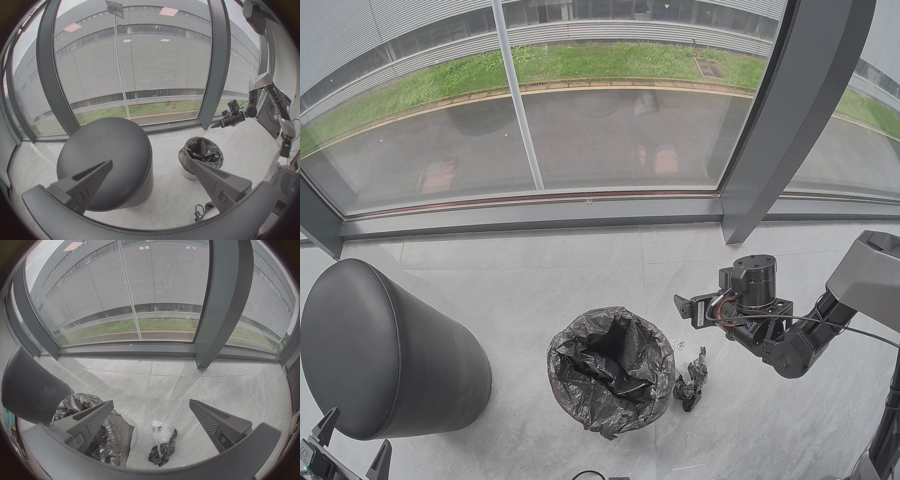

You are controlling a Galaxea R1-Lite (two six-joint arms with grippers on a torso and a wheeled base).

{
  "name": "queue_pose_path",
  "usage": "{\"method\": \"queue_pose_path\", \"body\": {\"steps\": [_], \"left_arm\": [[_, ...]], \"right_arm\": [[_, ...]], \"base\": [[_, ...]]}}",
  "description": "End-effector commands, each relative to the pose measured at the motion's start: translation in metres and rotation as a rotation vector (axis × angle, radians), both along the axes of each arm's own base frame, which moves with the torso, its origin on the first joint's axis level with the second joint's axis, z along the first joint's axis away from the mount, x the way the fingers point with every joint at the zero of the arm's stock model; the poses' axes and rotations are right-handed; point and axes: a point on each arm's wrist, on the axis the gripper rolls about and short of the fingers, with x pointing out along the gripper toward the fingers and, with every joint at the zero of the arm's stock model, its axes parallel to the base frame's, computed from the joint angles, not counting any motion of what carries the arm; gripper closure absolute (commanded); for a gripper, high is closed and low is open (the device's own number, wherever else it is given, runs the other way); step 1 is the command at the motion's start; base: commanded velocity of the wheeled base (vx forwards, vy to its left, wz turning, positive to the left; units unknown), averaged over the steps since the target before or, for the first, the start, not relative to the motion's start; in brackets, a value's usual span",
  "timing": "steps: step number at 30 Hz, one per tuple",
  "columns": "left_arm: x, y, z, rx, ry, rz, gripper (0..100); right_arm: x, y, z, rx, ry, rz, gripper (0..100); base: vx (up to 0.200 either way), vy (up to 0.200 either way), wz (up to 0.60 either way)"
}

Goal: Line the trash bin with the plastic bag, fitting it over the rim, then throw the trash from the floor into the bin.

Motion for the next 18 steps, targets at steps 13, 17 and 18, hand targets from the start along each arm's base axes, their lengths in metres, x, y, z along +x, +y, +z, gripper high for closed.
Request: {"method": "queue_pose_path", "body": {"steps": [13, 17, 18], "left_arm": [[-0.002, -0.002, -0.005, -0.097, 0.0, 0.106, 0], [-0.007, -0.002, -0.006, -0.096, -0.066, 0.105, 0], [-0.007, -0.002, -0.006, -0.101, -0.066, 0.106, 0]], "right_arm": [[0.014, -0.023, -0.006, 0.022, 0.037, 0.015, 0], [0.029, -0.022, -0.024, 0.013, 0.069, 0.011, 0], [0.034, -0.021, -0.028, 0.011, 0.074, 0.008, 0]], "base": [[0.0, 0.0, 0.0], [0.0, 0.0, 0.0], [0.0, 0.0, 0.0]]}}
